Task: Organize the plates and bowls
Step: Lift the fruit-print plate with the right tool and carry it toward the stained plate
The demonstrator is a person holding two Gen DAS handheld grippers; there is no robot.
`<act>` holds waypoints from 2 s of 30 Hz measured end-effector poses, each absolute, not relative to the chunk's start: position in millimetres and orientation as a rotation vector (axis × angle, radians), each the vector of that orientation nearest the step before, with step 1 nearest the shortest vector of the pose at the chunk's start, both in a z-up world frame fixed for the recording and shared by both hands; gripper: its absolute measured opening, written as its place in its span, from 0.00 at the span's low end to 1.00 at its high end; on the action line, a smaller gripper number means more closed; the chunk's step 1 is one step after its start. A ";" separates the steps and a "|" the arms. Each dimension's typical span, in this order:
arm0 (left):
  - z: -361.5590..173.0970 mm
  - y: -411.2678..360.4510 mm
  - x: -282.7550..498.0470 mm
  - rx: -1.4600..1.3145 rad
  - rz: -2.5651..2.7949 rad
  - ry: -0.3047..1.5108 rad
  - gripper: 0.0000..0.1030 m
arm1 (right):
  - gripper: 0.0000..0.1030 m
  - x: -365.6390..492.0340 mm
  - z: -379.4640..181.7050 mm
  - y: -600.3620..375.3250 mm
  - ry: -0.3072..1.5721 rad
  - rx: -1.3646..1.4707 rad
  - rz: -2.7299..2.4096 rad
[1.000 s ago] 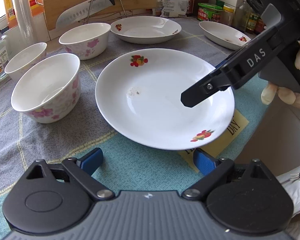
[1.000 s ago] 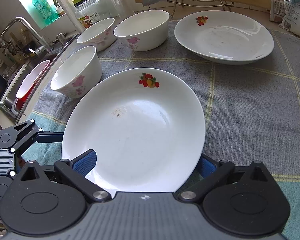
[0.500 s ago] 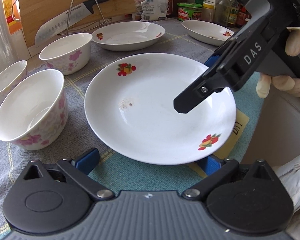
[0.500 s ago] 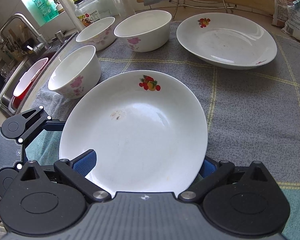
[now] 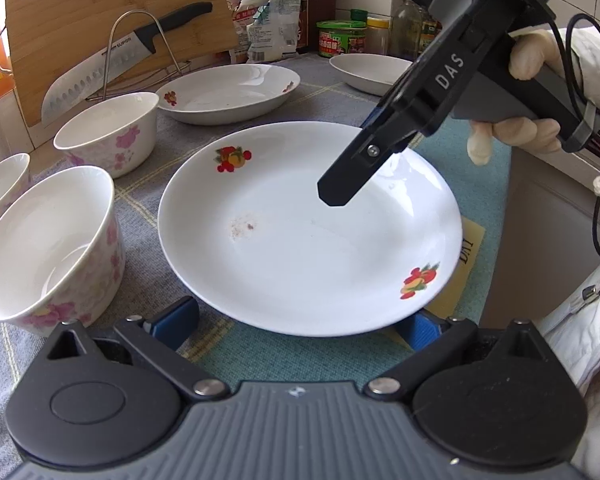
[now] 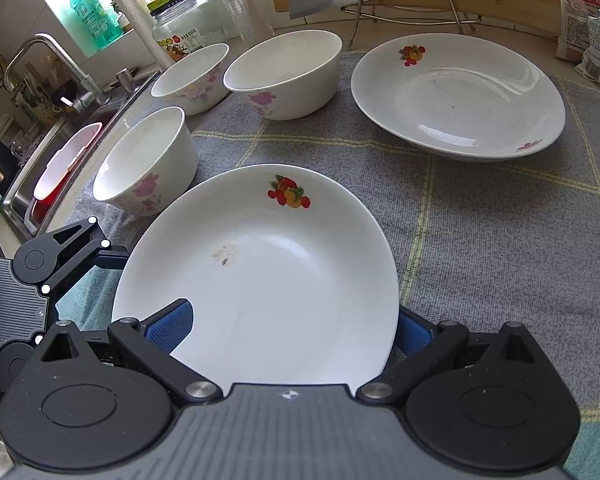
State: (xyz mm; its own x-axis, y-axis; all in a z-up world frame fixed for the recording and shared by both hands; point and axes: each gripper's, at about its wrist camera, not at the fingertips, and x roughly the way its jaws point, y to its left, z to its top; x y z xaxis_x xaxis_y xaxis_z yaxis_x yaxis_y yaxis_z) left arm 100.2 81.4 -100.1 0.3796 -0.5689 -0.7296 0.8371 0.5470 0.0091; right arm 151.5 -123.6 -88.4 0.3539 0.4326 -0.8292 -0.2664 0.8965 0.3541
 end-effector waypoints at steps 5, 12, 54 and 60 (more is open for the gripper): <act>-100.2 82.2 101.7 0.418 -0.963 0.736 0.97 | 1.00 157.0 -88.3 -124.6 1.132 0.166 0.492; -99.3 82.6 102.8 0.448 -0.993 0.718 0.95 | 1.00 162.1 -88.5 -127.7 1.155 0.193 0.541; -79.2 63.3 105.8 0.469 -1.026 0.699 0.95 | 1.00 177.8 -72.8 -154.4 1.228 0.303 0.537; -70.8 43.0 106.3 0.472 -1.027 0.692 0.95 | 1.00 174.7 -60.0 -176.5 1.199 0.296 0.533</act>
